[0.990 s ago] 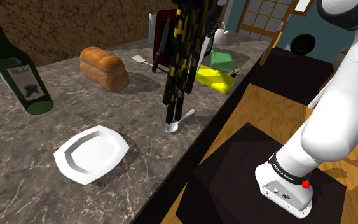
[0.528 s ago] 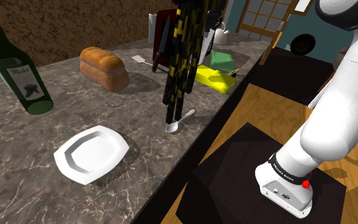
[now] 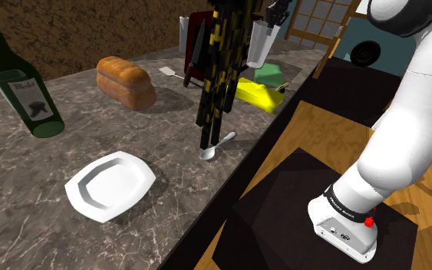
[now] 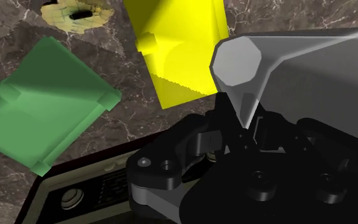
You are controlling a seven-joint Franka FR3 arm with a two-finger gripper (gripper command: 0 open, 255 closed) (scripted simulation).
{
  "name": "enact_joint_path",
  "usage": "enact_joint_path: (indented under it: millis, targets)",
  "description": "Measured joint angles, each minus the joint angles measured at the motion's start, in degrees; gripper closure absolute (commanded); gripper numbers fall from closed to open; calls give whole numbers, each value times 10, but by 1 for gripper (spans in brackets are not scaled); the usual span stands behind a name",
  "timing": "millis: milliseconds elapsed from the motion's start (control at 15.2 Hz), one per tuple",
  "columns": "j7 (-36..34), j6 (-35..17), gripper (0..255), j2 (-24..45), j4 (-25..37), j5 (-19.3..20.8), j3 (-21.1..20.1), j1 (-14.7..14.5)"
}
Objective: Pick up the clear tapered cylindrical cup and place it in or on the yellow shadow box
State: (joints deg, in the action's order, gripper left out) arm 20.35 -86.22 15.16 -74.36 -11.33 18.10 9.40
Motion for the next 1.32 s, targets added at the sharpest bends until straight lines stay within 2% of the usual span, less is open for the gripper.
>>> enact_joint_path:
  millis: [198,396,1320]
  targets:
    - [33,45,255,38,76,-14,12,34]
    - [47,47,255,40,79,-15,16,45]
    - [59,-74,255,7,-76,-4,15,28]
